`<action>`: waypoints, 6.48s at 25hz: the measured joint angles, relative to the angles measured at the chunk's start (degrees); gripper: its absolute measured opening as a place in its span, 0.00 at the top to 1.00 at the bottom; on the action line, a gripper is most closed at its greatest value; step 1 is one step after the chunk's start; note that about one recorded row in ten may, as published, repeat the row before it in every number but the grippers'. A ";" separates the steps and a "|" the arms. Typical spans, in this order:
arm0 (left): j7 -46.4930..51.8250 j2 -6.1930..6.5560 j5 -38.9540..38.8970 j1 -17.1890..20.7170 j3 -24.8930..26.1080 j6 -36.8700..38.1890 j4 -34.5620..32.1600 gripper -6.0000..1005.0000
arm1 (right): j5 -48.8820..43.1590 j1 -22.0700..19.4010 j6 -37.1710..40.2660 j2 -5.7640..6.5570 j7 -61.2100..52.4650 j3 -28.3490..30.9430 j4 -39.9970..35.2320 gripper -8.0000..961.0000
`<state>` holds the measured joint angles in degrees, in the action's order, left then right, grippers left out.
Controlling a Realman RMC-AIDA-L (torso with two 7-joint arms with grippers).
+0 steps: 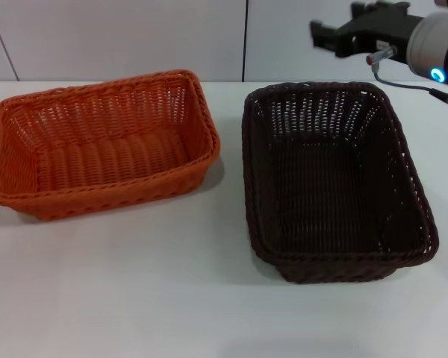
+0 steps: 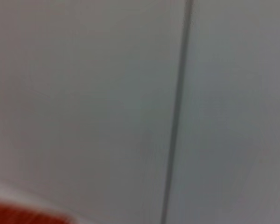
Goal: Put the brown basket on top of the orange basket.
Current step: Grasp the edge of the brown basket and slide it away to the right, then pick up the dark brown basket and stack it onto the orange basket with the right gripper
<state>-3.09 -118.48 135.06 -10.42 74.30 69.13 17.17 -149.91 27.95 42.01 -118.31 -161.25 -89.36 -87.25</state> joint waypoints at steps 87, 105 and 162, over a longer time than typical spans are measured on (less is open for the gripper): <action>1.02 0.18 -0.06 -1.09 0.06 -0.66 -0.19 0.23 | 1.80 12.25 49.35 -0.78 14.79 -6.37 0.02 0.80; 1.32 0.13 -0.05 -1.17 0.06 -0.67 -0.73 0.23 | -2.04 14.38 55.41 -0.64 13.34 0.03 -16.49 0.86; 3.59 -0.35 -0.12 -1.47 -0.04 -3.41 -0.08 0.23 | 27.68 11.35 -14.20 -0.65 121.08 -19.37 14.93 0.84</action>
<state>0.50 -118.83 134.94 -11.89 74.26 65.73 17.08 -122.24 39.30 27.81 -118.96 -40.17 -108.73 -72.32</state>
